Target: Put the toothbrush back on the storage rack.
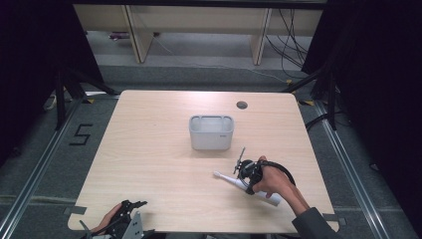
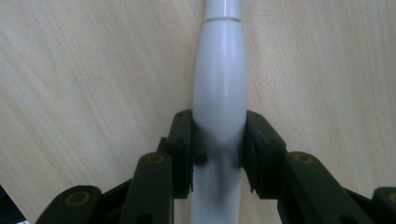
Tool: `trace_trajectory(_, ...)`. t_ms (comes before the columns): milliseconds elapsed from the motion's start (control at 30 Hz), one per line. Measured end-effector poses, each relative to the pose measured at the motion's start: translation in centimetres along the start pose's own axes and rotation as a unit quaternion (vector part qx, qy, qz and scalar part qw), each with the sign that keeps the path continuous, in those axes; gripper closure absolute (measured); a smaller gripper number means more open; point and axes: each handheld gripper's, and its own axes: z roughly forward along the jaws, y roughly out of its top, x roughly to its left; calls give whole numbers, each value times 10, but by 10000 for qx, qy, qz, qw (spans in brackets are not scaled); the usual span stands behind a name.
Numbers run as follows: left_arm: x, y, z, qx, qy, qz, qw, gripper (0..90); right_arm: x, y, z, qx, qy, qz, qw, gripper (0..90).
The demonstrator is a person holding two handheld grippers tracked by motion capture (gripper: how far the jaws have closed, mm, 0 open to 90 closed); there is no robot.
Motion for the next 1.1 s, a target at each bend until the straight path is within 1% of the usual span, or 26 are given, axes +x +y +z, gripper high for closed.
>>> trace_trajectory(33,0,0,0,-5,-21,-4,10000,160,0,0,0,2,15,54,10000,666)
trace_trajectory(67,0,0,0,-10,-23,-7,10000,160,-1,-1,0,-17,38,-5,10000,666)
trace_trajectory(100,0,0,0,-8,-15,-8,10000,160,0,-1,0,-14,26,39,10000,666)
trace_trajectory(133,0,0,0,-5,-4,-10,10000,160,-1,-1,0,-62,-7,15,10000,666)
trace_trajectory(167,0,0,0,-10,-18,-9,10000,160,-2,-1,1,-123,-38,-115,9999,667)
trace_trajectory(233,0,0,0,-10,-22,-7,10000,160,2,-3,0,-116,-57,131,9998,667)
trace_trajectory(267,0,0,0,-3,3,-6,10000,160,2,-4,0,-178,-26,70,9998,667)
trace_trajectory(333,0,0,0,-6,0,-9,10000,160,1,-5,0,-184,-52,40,9998,667)
trace_trajectory(367,0,0,0,-5,3,-9,10000,160,3,-6,0,-207,-87,121,9997,667)
trace_trajectory(433,0,0,0,-3,1,-8,10000,160,3,-7,-2,-272,-141,98,9995,668)
trace_trajectory(467,0,0,0,-5,3,-10,10000,160,2,-8,-3,-297,-95,16,9995,668)
trace_trajectory(500,0,0,0,-4,1,-10,10000,160,3,-9,-5,-350,-119,66,9993,668)
trace_trajectory(533,0,0,0,-5,4,-8,10000,160,1,-10,-7,-446,-157,-13,9989,668)
trace_trajectory(600,0,0,0,-24,29,-11,10000,159,2,-12,-14,-536,-136,30,9985,668)
trace_trajectory(633,0,0,0,-30,1,-25,10000,159,3,-13,-18,-600,-174,79,9980,668)
trace_trajectory(667,0,0,0,-27,34,-15,10000,159,4,-14,-23,-636,-191,98,9977,668)
trace_trajectory(700,0,0,0,-7,4,-11,10000,160,4,-15,-27,-670,-267,111,9973,668)
trace_trajectory(733,0,0,0,-6,4,-10,10000,160,4,-16,-32,-704,-356,157,9968,668)
trace_trajectory(767,0,0,0,-17,15,-11,10000,160,4,-17,-40,-908,-392,145,9950,668)
trace_trajectory(800,0,0,0,-25,31,-14,10000,160,3,-18,-43,-1115,-460,134,9926,668)
trace_trajectory(833,0,0,0,-25,31,-14,10000,160,3,-18,-43,-1115,-460,134,9926,668)
trace_trajectory(867,0,0,0,-24,37,-13,10000,160,3,-19,-47,-1201,-452,162,9916,668)
trace_trajectory(933,1,0,-1,0,-66,-20,10000,160,2,-19,-54,-1378,-517,174,9890,668)
trace_trajectory(967,1,0,-1,1,-60,-19,10000,160,1,-20,-57,-1468,-497,212,9877,668)
trace_trajectory(1000,1,0,-1,0,-53,-16,10000,160,0,-19,-59,-1559,-536,188,9861,668)
trace_trajectory(1100,1,0,-1,6,-41,-12,10000,160,-1,-19,-65,-1758,-605,292,9821,668)
